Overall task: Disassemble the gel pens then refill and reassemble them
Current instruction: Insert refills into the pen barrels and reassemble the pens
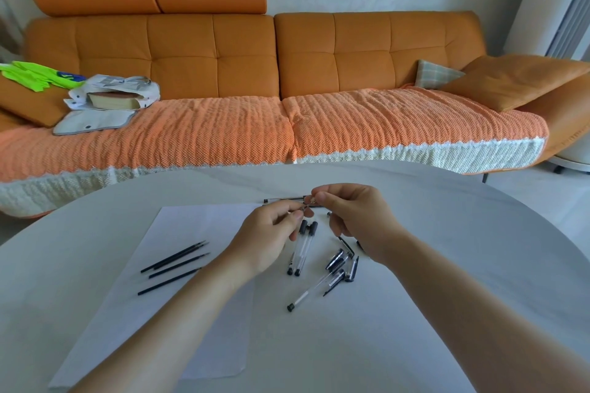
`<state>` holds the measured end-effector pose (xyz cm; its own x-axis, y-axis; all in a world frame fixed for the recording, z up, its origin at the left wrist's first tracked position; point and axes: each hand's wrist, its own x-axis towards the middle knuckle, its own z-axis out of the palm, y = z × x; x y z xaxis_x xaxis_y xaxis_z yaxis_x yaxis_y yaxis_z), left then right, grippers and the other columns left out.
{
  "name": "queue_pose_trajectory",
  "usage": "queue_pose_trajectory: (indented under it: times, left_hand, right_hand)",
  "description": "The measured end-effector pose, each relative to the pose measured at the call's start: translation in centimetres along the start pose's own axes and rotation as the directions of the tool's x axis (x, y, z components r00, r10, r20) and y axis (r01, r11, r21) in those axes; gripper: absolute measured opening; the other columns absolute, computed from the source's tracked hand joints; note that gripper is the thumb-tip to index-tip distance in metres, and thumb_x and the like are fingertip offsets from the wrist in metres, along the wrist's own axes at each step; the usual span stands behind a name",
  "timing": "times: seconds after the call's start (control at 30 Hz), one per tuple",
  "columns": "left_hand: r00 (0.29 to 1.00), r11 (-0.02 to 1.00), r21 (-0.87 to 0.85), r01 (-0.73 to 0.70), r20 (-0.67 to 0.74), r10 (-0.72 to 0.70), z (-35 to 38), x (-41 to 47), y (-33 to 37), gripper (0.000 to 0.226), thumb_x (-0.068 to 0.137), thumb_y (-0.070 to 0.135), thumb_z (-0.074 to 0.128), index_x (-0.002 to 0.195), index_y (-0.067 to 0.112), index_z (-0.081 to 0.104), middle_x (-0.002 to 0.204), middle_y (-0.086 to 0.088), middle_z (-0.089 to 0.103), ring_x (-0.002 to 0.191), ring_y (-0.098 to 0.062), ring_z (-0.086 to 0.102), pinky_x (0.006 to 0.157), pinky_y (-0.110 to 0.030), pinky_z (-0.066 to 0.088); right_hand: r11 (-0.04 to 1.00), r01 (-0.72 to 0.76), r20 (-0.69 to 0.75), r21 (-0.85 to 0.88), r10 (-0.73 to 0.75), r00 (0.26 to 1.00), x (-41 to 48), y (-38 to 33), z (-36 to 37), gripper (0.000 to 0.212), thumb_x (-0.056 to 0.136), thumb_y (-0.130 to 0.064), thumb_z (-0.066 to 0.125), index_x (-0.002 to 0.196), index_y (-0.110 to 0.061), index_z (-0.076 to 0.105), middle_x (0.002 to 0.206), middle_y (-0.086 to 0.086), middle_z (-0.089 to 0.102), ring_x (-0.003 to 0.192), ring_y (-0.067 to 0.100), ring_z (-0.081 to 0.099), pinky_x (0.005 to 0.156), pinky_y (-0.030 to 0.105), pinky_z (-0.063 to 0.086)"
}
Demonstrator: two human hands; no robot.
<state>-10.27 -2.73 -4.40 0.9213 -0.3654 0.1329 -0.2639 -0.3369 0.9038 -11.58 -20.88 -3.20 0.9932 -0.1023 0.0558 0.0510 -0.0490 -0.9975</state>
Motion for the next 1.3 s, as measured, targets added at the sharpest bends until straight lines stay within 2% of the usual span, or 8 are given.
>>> queue_pose_trajectory:
  times: [0.27, 0.43, 0.67, 0.8, 0.97, 1.03, 1.17, 1.3]
  left_hand:
    - [1.000, 1.000, 0.006, -0.002, -0.001, 0.002, -0.2, 0.0, 0.0, 0.025, 0.102, 0.023, 0.046, 0.103, 0.030, 0.070, 0.063, 0.009, 0.054, 0.053, -0.016, 0.041, 0.058, -0.030, 0.037]
    - [1.000, 1.000, 0.019, 0.025, 0.003, -0.025, -0.4, 0.1, -0.1, 0.024, 0.101, 0.023, 0.047, 0.100, 0.030, 0.070, 0.063, 0.009, 0.055, 0.053, -0.017, 0.040, 0.056, -0.029, 0.036]
    - [0.999, 0.997, 0.074, 0.022, 0.034, -0.025, -0.5, 0.0, -0.1, 0.025, 0.101, 0.024, 0.047, 0.101, 0.033, 0.071, 0.064, 0.010, 0.057, 0.052, -0.012, 0.042, 0.055, -0.024, 0.037]
    - [0.995, 0.985, 0.170, 0.000, 0.095, -0.016, -1.2, -0.2, 0.1, 0.025, 0.100, 0.030, 0.048, 0.089, 0.022, 0.070, 0.063, -0.008, 0.051, 0.051, -0.011, 0.038, 0.058, -0.029, 0.035]
    - [0.994, 0.945, 0.326, -0.013, 0.110, -0.025, -1.2, -0.7, 0.5, 0.027, 0.098, 0.033, 0.051, 0.078, 0.025, 0.067, 0.060, 0.001, 0.051, 0.048, -0.008, 0.037, 0.055, -0.026, 0.034]
    - [0.994, 0.946, 0.323, -0.035, 0.109, 0.000, -0.8, -0.9, 0.7, 0.026, 0.097, 0.033, 0.053, 0.075, 0.029, 0.066, 0.064, -0.003, 0.059, 0.047, -0.006, 0.038, 0.054, -0.023, 0.034]
    - [0.993, 0.925, 0.366, -0.102, 0.088, 0.075, -0.4, -1.3, 1.4, 0.025, 0.096, 0.029, 0.058, 0.072, 0.033, 0.064, 0.057, 0.020, 0.058, 0.049, 0.000, 0.047, 0.050, -0.013, 0.033]
    - [0.985, 0.911, 0.376, -0.171, 0.063, 0.159, -0.5, -1.1, 1.2, 0.017, 0.092, 0.029, 0.065, 0.079, 0.039, 0.071, 0.070, 0.007, 0.065, 0.065, -0.006, 0.056, 0.059, -0.017, 0.040]
  right_hand:
    - [0.997, -0.037, 0.032, 0.063, 0.035, 0.999, 0.0, 0.7, 0.4, 0.010, 0.091, -0.021, 0.070, 0.091, -0.015, 0.078, 0.075, 0.020, 0.064, 0.047, 0.014, 0.043, 0.045, 0.025, 0.031]
    - [0.994, -0.025, 0.012, 0.105, 0.024, 1.000, 0.0, 0.8, 0.6, 0.009, 0.090, -0.019, 0.070, 0.092, -0.015, 0.078, 0.075, 0.012, 0.068, 0.047, 0.014, 0.044, 0.046, 0.026, 0.031]
    - [0.999, -0.029, 0.086, -0.016, 0.030, 0.996, -0.6, 0.6, 0.6, 0.010, 0.090, -0.017, 0.070, 0.093, -0.011, 0.076, 0.059, -0.008, 0.066, 0.049, 0.008, 0.042, 0.045, 0.021, 0.034]
    - [0.977, -0.008, 0.083, -0.215, 0.027, 0.996, -0.4, 0.2, 0.1, 0.003, 0.080, -0.021, 0.081, 0.081, -0.022, 0.079, 0.066, -0.008, 0.069, 0.054, 0.010, 0.045, 0.057, 0.027, 0.042]
    - [0.852, 0.162, 0.208, -0.497, -0.065, 0.976, -0.7, -0.5, -0.6, 0.013, 0.087, -0.035, 0.073, 0.077, -0.026, 0.075, 0.046, -0.020, 0.054, 0.045, 0.008, 0.034, 0.045, 0.018, 0.031]
    - [0.799, 0.212, 0.247, -0.563, -0.082, 0.965, -0.8, -0.4, -0.6, 0.022, 0.092, -0.039, 0.066, 0.073, -0.027, 0.070, 0.050, -0.020, 0.055, 0.045, 0.006, 0.035, 0.046, 0.018, 0.031]
    - [0.718, 0.270, 0.300, -0.641, -0.089, 0.950, -1.0, 0.0, -0.5, 0.036, 0.100, -0.040, 0.049, 0.070, -0.025, 0.060, 0.066, -0.008, 0.057, 0.054, 0.001, 0.046, 0.057, 0.022, 0.039]
    - [0.758, 0.218, 0.305, -0.615, -0.027, 0.952, -1.1, -0.2, -0.9, 0.039, 0.099, -0.039, 0.049, 0.066, -0.022, 0.060, 0.059, -0.008, 0.053, 0.050, 0.003, 0.043, 0.057, 0.025, 0.040]
